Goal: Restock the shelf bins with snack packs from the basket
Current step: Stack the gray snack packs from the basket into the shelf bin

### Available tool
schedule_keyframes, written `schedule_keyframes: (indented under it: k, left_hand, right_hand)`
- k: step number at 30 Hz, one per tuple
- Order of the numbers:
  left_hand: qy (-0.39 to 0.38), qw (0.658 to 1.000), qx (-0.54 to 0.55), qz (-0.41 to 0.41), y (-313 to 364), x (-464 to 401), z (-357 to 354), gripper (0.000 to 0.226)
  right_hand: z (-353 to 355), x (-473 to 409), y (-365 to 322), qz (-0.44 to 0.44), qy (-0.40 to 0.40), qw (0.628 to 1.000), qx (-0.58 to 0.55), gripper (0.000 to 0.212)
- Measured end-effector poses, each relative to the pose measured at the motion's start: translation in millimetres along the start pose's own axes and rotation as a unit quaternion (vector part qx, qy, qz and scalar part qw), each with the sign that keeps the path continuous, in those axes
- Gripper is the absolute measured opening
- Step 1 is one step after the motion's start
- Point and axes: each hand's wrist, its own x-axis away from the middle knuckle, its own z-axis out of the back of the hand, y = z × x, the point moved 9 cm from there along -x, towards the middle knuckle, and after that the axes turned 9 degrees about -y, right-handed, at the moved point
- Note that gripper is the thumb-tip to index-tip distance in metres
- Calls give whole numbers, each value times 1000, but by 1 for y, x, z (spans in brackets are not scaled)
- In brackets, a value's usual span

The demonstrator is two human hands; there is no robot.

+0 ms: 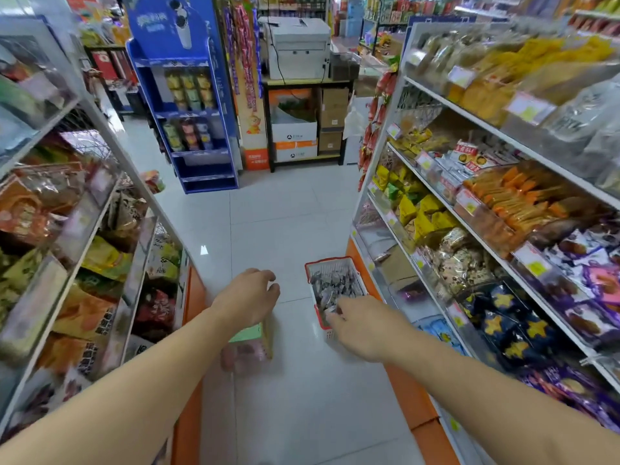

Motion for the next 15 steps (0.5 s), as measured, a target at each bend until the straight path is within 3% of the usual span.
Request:
schedule_keyframes:
  k: [15]
  left_hand:
    - [-44, 998, -30, -30, 11, -218, 57, 45]
  right_hand:
    - [104, -176, 26, -46, -23, 998, -45, 30]
